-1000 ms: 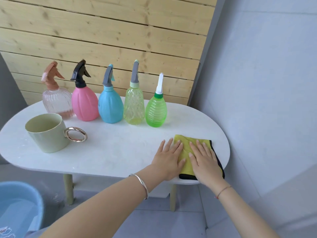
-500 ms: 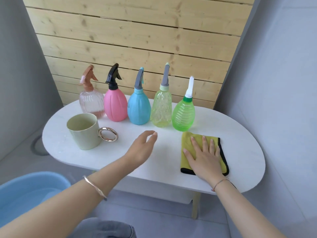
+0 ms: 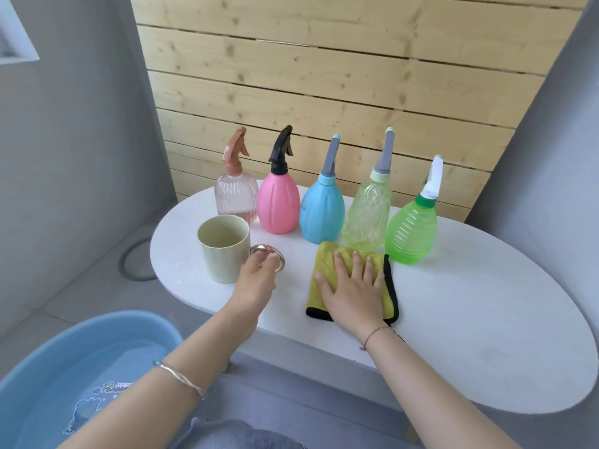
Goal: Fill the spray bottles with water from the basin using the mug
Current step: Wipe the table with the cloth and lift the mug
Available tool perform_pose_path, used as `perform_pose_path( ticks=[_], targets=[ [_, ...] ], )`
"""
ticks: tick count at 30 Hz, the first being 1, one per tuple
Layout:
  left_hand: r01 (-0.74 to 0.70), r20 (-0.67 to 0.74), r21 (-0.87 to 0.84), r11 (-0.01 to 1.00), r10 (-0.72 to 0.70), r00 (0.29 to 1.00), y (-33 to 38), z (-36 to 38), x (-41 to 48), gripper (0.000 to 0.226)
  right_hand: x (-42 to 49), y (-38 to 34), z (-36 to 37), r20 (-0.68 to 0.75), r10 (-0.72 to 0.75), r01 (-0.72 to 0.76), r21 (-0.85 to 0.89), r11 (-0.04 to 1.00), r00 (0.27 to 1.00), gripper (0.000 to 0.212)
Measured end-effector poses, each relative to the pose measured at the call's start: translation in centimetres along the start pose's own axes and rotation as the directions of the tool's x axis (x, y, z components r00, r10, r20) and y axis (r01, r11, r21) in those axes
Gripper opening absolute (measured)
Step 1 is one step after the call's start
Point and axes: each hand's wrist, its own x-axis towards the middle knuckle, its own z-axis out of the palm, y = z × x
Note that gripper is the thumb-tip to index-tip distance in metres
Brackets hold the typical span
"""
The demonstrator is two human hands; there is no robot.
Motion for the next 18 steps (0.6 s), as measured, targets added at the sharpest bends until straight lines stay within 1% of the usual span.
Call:
perform_pose_path(
  ticks=[2, 4, 6, 8, 9, 12, 13, 18],
  targets=[
    [-0.029, 0.001, -0.084, 0.996, 0.029, 1.000, 0.2, 0.3, 0.4, 0.016, 0.3, -0.3, 0.0, -0.013, -0.022, 0.022, -0.007, 1.000, 1.000, 0.067],
    [-0.009, 0.014, -0.186, 0.983, 0.012, 1.000, 0.2, 0.6, 0.7, 0.016, 0.5, 0.2, -0.3, -0.025, -0.051, 0.051, -0.016, 0.999, 0.998, 0.068],
    [-0.007, 0.001, -0.231, 0.973, 0.007, 1.000, 0.1, 0.6, 0.9, 0.017, 0.6, 0.7, -0.5, -0.033, -0.085, 0.085, -0.026, 0.996, 0.996, 0.073],
    [-0.029, -0.021, -0.224, 0.974, 0.025, 0.999, -0.2, 0.2, 1.0, 0.019, 0.7, 0.7, -0.5, -0.044, -0.109, 0.107, -0.052, 0.993, 0.993, 0.084],
    [-0.043, -0.027, -0.213, 0.976, 0.039, 0.999, -0.4, -0.2, 0.9, 0.020, 0.7, 0.6, -0.4, -0.034, -0.116, 0.113, -0.067, 0.991, 0.993, 0.086],
    [-0.068, -0.016, -0.180, 0.981, 0.066, 0.998, -0.9, -1.6, 0.5, 0.025, 0.9, 0.1, -0.1, 0.030, -0.123, 0.125, -0.058, 0.991, 0.992, 0.071],
    [-0.070, -0.011, -0.160, 0.985, 0.069, 0.998, -1.1, -2.2, 0.3, 0.026, 0.9, -0.1, -0.2, 0.039, -0.132, 0.134, -0.055, 0.989, 0.990, 0.068],
    [-0.101, -0.015, -0.105, 0.989, 0.100, 0.995, -1.1, -7.3, -0.9, 0.030, 0.9, -2.8, 0.2, 0.039, -0.157, 0.159, -0.057, 0.986, 0.987, 0.067]
  ],
)
